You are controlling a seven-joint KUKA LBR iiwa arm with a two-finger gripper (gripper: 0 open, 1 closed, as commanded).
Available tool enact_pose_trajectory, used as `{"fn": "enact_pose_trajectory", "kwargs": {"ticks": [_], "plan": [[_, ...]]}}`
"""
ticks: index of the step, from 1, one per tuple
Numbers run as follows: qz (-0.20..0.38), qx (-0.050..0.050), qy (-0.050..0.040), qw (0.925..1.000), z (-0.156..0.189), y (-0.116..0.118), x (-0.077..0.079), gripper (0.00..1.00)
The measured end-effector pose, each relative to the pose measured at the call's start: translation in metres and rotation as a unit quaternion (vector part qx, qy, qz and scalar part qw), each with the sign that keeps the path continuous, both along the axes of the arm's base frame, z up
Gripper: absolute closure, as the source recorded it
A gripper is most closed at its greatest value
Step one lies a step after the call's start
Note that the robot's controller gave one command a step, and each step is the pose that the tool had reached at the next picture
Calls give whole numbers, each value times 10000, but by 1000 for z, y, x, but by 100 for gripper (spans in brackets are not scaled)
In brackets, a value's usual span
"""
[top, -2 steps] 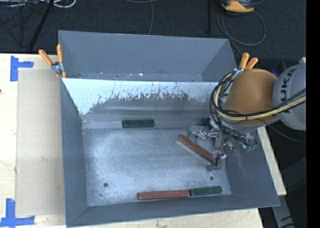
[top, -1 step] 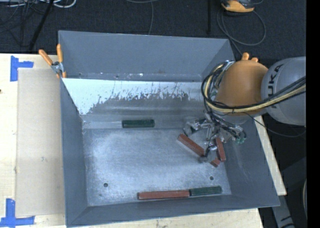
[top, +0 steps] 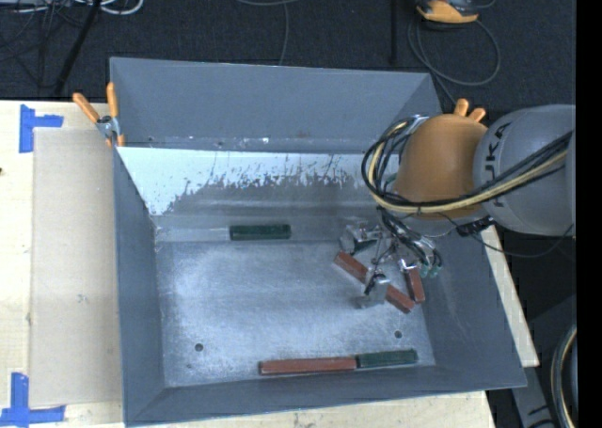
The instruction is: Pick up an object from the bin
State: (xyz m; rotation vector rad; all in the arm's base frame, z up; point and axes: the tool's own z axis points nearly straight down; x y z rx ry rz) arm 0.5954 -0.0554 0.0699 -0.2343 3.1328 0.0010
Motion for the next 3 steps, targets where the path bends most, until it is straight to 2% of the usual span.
{"fn": "enact_pose_trajectory", "kwargs": {"ticks": [1, 2, 3], "plan": [[-413, 2, -17, 9991, 0, -12, 18, 0], [-428, 5, -49, 9991, 4, -13, 21, 100], [1460, -10, -43, 9893, 154, -20, 23, 100]]}}
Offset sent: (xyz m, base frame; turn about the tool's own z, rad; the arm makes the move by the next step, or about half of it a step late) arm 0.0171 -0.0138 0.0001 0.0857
